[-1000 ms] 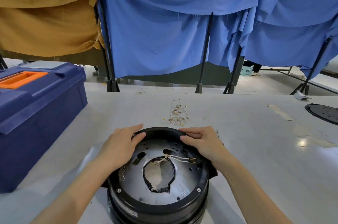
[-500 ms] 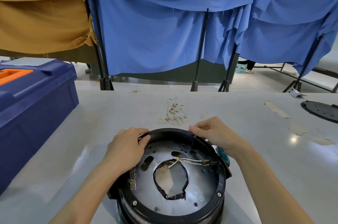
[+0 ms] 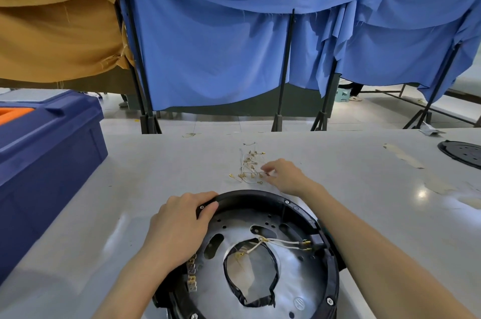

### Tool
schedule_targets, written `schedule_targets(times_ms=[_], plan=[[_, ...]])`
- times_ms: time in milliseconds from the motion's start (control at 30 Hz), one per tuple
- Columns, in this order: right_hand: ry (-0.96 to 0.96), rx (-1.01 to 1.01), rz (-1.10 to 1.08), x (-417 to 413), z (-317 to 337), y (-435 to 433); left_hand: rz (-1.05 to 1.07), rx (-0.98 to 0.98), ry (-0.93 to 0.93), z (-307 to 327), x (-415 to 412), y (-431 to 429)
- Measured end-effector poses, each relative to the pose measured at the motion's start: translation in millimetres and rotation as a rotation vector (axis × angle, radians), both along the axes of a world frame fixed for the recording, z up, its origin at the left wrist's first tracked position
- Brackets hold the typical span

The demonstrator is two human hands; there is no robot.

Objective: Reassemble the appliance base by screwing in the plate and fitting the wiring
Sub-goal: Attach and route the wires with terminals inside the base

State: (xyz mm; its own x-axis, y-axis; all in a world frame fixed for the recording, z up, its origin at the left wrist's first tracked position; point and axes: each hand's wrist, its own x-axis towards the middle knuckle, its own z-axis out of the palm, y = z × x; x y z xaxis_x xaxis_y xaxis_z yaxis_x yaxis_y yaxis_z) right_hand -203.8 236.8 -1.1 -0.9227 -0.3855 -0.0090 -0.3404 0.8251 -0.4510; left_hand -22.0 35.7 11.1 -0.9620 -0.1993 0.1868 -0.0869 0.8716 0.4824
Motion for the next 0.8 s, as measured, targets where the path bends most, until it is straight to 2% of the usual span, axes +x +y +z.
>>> schedule_targets(times_ms=[133,267,567,800], plan=[[0.094,-0.088,-0.026,-0.3,-3.6,-2.5,0.009,0.011,0.004,0.1,0.6,0.2],[0.057,-0.224,-0.016,3.6,1.5,4.0,0.017,0.015,-0.009,-0.7,0.5,-0.1],[0.105,-0.786,-0.189,20.4,21.4,23.2,0.024,0.019,-0.033,1.0,1.5,1.3],[0.024,-1.196,-0.312,34.6,44.8,35.2,0.024,0.034,-0.027,1.5,2.9,2.3]])
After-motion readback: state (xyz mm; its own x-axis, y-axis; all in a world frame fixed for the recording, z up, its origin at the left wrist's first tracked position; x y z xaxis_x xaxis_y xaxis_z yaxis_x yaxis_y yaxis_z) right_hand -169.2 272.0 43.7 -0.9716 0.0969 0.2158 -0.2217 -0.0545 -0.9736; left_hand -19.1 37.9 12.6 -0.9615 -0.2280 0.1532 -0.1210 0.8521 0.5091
